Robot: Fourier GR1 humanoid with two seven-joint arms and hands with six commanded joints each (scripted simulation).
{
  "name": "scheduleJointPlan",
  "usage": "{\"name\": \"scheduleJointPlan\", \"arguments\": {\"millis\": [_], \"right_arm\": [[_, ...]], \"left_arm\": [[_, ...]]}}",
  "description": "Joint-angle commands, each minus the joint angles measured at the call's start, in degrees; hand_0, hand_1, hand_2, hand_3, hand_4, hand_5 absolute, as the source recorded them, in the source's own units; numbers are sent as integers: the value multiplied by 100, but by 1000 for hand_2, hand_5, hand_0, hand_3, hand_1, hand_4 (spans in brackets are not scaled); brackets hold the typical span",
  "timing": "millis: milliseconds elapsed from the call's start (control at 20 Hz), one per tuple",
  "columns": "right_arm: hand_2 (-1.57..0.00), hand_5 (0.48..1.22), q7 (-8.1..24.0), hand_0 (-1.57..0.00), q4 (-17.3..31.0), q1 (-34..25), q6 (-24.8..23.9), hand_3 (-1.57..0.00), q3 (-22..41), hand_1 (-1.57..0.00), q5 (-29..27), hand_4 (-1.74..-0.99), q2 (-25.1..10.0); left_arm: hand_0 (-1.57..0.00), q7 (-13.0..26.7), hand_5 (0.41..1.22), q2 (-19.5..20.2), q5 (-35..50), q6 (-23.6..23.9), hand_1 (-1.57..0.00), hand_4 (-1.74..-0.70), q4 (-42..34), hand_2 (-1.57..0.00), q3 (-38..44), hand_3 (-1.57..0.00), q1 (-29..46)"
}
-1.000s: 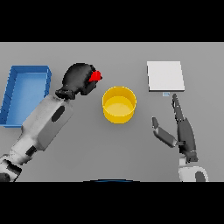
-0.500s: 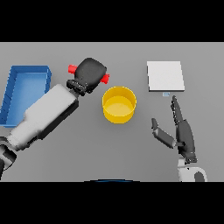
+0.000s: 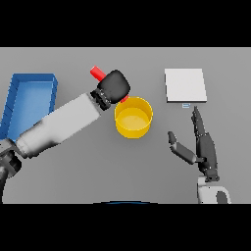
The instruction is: Pick up the red beaker and tilt it to pour out 1 green nut into yellow bowl. Pick up the yellow bowl and place it on the metallic measuring scale.
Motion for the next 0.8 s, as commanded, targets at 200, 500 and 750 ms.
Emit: {"name": "scheduleJointPlan", "arguments": {"millis": [200, 500, 750], "right_arm": [[1, 600, 50, 1, 20, -16, -68, 1, -23, 1, 95, -1276, -38], [1, 583, 126, 1, 79, -97, -169, 1, -5, 1, 269, -1225, -59], [1, 592, -72, 1, 129, -28, -175, 1, 64, 1, 331, -1210, -23]], "left_arm": [[-1571, -232, 1221, -125, -372, 3, -1571, -1739, 272, -1571, -518, -1558, -451], [-1571, -535, 1221, -217, -658, -294, -1571, -1735, 563, -1571, -1092, -1568, -970], [-1571, -802, 1221, -240, -915, -224, -1571, -1735, 631, -1571, -1582, -1570, -1282]]}}
